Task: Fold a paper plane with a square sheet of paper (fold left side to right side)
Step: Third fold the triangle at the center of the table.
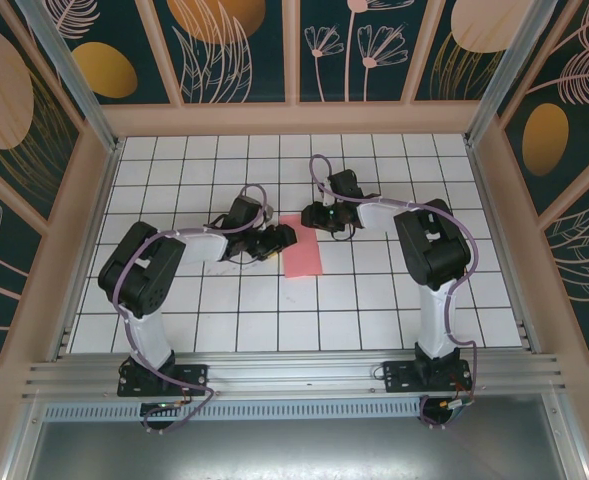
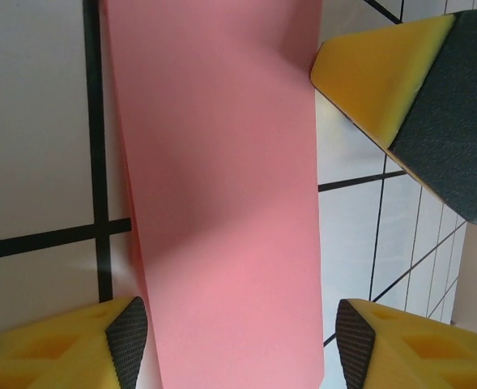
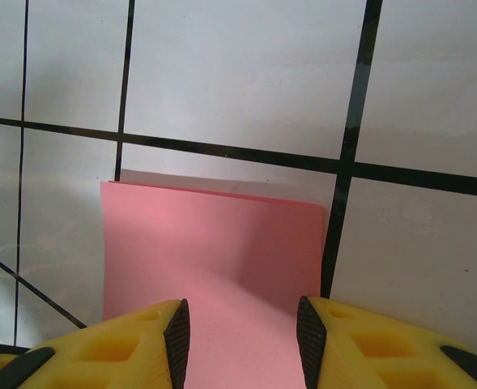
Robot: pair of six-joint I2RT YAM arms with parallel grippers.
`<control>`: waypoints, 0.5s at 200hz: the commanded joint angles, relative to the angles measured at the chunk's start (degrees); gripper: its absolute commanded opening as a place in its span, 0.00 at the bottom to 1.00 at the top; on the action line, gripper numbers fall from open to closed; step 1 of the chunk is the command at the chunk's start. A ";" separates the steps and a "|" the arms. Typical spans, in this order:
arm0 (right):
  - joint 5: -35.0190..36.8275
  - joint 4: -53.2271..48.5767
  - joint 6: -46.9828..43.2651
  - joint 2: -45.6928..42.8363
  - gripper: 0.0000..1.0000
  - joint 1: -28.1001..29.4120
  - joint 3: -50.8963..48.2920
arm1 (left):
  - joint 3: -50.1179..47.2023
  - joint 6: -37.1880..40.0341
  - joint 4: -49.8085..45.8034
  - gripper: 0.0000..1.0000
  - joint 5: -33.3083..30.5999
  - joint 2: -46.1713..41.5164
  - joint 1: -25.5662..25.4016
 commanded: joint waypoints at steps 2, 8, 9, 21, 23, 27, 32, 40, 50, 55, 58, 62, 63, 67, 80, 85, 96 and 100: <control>-0.16 -1.03 -0.53 1.04 0.43 0.09 -1.09 | 1.59 1.21 -2.66 0.64 -0.41 2.15 -1.10; -0.18 -1.02 -0.44 1.02 0.43 0.11 -1.08 | 1.55 1.21 -2.83 0.63 -0.39 2.39 -1.20; -0.16 -1.02 -0.44 1.04 0.43 0.10 -1.08 | 1.55 1.17 -2.86 0.63 -0.43 2.43 -1.27; -0.31 -1.01 -0.48 1.00 0.43 0.10 -1.08 | 1.57 1.13 -2.81 0.62 -0.46 2.56 -1.50; -0.31 -0.97 -0.45 0.97 0.43 0.13 -1.08 | 1.55 1.09 -2.73 0.61 -0.41 2.56 -1.51; -0.31 -0.95 -0.44 1.01 0.43 0.12 -1.08 | 1.55 1.11 -2.66 0.60 -0.44 2.49 -1.57; -0.43 -0.98 -0.44 0.97 0.43 0.13 -1.12 | 1.55 1.04 -2.54 0.58 -0.66 2.29 -1.60; -0.40 -0.95 -0.52 0.97 0.43 0.09 -0.99 | 1.55 0.93 -2.61 0.57 -0.86 2.03 -1.58; -0.40 -1.04 -0.60 0.88 0.43 0.09 -0.92 | 1.55 0.86 -2.62 0.55 -1.37 1.48 -1.60; -0.40 -0.99 -0.63 0.81 0.43 0.13 -0.95 | 1.55 0.81 -2.68 0.53 -1.69 1.21 -1.60; -0.40 -0.98 -0.62 0.73 0.43 0.09 -0.98 | 1.55 0.72 -2.70 0.52 -1.87 1.03 -1.53; -0.41 -0.90 -0.62 0.67 0.43 0.09 -0.91 | 1.56 0.70 -2.71 0.50 -2.03 0.83 -1.59; -0.40 -0.91 -0.62 0.64 0.43 0.13 -0.95 | 1.55 0.65 -2.71 0.50 -2.09 0.77 -1.60; -0.40 -0.69 -0.62 0.45 0.43 0.02 -1.10 | 1.55 0.61 -2.71 0.48 -2.29 0.51 -1.60; -0.86 1.06 -0.42 -0.70 0.43 -0.13 -2.05 | 1.60 0.21 -2.32 0.41 -2.43 -0.03 -1.58; -1.12 2.11 -0.36 -1.50 0.44 -0.24 -2.62 | 1.55 -0.05 -2.13 0.38 -2.46 -0.23 -1.60; -1.69 4.36 -0.26 -3.22 0.44 -0.73 -4.11 | 1.59 -0.64 -1.54 0.32 -2.42 -0.64 -1.60; -1.78 5.18 -0.30 -3.93 0.45 -0.89 -4.64 | 1.55 -0.91 -1.36 0.30 -2.41 -0.78 -1.53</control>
